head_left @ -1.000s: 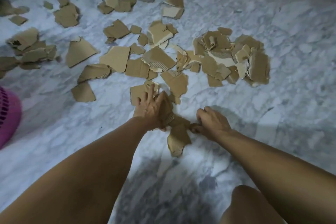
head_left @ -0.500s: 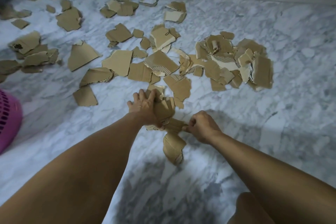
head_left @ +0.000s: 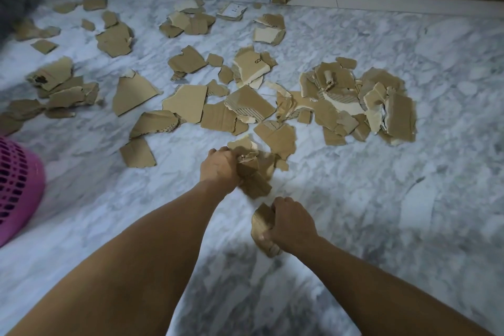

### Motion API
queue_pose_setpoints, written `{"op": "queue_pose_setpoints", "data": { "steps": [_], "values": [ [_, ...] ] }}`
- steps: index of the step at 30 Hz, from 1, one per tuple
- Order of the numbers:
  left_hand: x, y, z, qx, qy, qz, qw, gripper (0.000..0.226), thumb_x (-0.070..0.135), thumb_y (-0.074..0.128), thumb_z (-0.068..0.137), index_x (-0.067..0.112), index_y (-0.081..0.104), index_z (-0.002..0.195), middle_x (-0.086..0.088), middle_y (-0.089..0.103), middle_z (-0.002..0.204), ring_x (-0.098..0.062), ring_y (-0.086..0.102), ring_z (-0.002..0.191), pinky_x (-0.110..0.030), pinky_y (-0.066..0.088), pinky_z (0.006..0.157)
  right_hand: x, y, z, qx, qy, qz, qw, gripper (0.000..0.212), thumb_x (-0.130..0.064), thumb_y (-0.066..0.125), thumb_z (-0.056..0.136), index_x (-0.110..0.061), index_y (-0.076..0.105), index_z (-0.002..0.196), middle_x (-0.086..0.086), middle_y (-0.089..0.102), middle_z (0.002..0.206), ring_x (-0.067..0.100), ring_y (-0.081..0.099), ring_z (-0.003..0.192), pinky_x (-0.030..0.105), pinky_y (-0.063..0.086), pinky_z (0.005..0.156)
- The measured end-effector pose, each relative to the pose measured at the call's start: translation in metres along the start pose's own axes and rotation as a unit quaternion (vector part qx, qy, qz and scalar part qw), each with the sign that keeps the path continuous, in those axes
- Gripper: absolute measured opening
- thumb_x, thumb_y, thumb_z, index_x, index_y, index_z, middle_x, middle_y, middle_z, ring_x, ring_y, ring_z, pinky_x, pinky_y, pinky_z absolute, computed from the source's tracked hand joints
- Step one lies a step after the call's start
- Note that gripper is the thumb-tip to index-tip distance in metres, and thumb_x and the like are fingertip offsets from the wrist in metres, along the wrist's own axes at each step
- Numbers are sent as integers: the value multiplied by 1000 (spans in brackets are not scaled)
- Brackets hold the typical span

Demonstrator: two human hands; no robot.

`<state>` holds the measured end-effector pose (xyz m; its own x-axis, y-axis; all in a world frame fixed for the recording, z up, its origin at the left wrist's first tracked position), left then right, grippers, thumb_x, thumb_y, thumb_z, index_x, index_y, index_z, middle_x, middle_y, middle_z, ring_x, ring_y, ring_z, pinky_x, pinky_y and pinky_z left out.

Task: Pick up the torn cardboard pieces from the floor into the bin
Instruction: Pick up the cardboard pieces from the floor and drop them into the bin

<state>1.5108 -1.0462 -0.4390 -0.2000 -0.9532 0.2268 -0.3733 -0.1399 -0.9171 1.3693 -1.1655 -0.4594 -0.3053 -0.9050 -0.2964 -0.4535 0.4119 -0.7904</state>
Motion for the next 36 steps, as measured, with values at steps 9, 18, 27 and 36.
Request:
{"op": "queue_pose_setpoints", "data": {
  "steps": [9, 18, 27, 36],
  "values": [
    [-19, -19, 16, -38, -85, -77, 993, 40, 23, 81, 72, 16, 64, 107, -8, 69, 95, -27, 67, 88, -30, 52, 69, 15, -64, 51, 50, 38, 67, 996, 37, -20, 61, 87, -21, 53, 123, 10, 64, 113, 33, 61, 104, 34, 49, 77],
    [-37, -29, 42, -138, -167, -359, 908, 62, 2, 73, 82, 9, 40, 134, -12, 51, 104, -30, 68, 67, -40, 60, 51, 4, -114, 113, 47, 32, 127, 990, 54, -31, 65, 91, -19, 45, 140, 10, 54, 138, 32, 51, 125, 40, 45, 102],
    [-68, -48, 95, -66, -172, -110, 977, 79, 58, 82, 60, 14, 60, 121, -9, 60, 112, -28, 55, 106, -39, 51, 85, 19, -110, 129, 51, 165, 93, 981, 85, -63, 73, 69, -15, 44, 133, 10, 33, 143, 34, 36, 129, 44, 40, 96],
    [-46, -44, 120, -44, -93, -27, 994, 121, 51, 86, 58, 29, 13, 151, -6, 24, 151, -33, 20, 137, -54, 34, 105, 7, -99, 142, 50, 126, 142, 981, 89, -28, 82, 72, -8, 27, 139, 13, 54, 129, 35, 57, 115, 37, 48, 78]
  ]
}}
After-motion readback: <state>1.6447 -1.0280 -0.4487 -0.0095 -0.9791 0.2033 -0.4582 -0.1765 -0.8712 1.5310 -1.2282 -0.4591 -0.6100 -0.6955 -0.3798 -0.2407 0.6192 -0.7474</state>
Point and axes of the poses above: each hand's wrist, its own z-axis towards the middle knuckle, its own y-axis out of the palm, x = y × z, the point moved 10 cm from there along z, towards the middle knuckle
